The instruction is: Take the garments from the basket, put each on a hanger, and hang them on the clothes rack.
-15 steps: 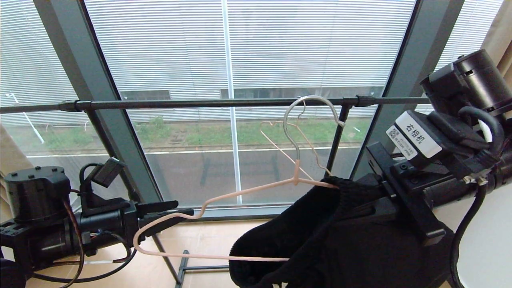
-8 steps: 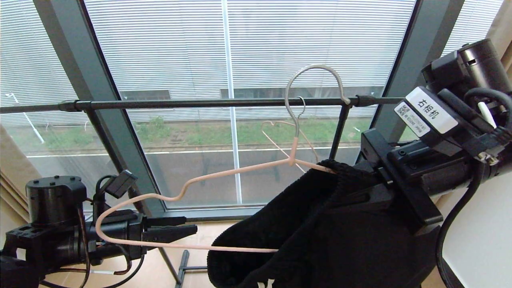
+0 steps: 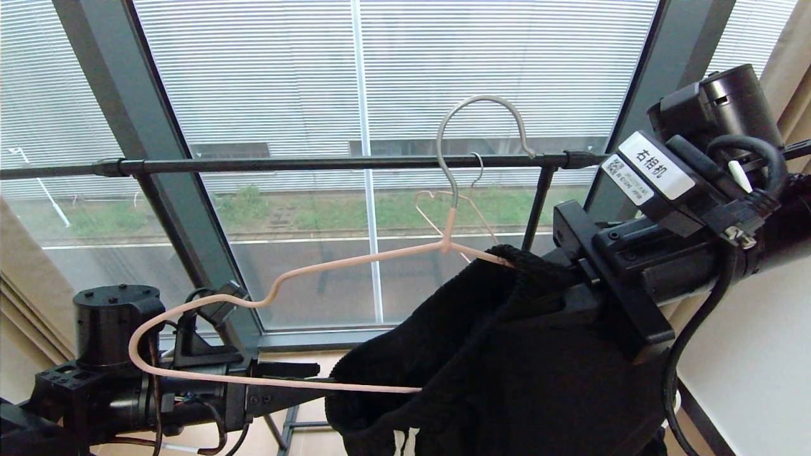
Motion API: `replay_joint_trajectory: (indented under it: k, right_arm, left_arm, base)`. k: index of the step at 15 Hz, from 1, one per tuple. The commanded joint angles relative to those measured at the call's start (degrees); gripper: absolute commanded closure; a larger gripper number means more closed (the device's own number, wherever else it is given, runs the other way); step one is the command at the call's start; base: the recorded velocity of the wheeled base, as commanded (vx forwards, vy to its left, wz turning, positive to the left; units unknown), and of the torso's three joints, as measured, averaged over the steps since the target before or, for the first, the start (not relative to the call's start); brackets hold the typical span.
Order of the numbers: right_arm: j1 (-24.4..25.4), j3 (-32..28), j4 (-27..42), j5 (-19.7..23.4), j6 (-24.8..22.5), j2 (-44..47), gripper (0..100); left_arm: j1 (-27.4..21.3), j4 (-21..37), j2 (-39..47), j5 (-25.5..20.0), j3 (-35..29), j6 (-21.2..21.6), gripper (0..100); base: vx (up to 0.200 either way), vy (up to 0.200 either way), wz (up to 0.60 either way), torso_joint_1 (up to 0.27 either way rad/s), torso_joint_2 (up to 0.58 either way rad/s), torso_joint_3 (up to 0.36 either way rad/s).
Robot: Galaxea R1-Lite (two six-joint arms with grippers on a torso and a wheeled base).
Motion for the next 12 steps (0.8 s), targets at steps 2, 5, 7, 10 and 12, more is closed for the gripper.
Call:
replay_joint_trajectory:
  k: [2, 5, 7, 10, 12]
  right_arm:
    - [0.64, -0.24, -0.03, 0.12, 0.23, 0.33, 100]
    - [0.81, -0.51, -0.03, 0.47, 0.41, -0.02, 100]
    - [0.81, -0.86, -0.03, 0.47, 0.32, -0.20, 100]
    - [0.29, -0.24, 0.14, 0.56, 0.32, -1.34, 100]
    - [-2.44, 1.69, 0.06, 0.56, 0.32, -2.66, 100]
  left_arm:
    - [-1.56, -0.02, 0.25, 2.24, -0.21, -0.67, 0]
    - [-3.67, -0.02, 0.51, 5.49, -0.03, -0.76, 0]
    - [-4.10, -0.02, 0.60, 6.90, -0.03, -0.76, 100]
    - [-3.93, -0.02, 0.60, 7.16, -0.56, -0.84, 100]
    - [-3.40, -0.02, 0.51, 7.16, -0.73, -0.84, 100]
  base:
    - [0.000, 0.000, 0.00, 0.000, 0.00, 0.000]
    - [0.000, 0.000, 0.00, 0.000, 0.00, 0.000]
    - [0.000, 0.000, 0.00, 0.000, 0.00, 0.000]
    - [0.000, 0.000, 0.00, 0.000, 0.00, 0.000]
    - [0.000, 0.000, 0.00, 0.000, 0.00, 0.000]
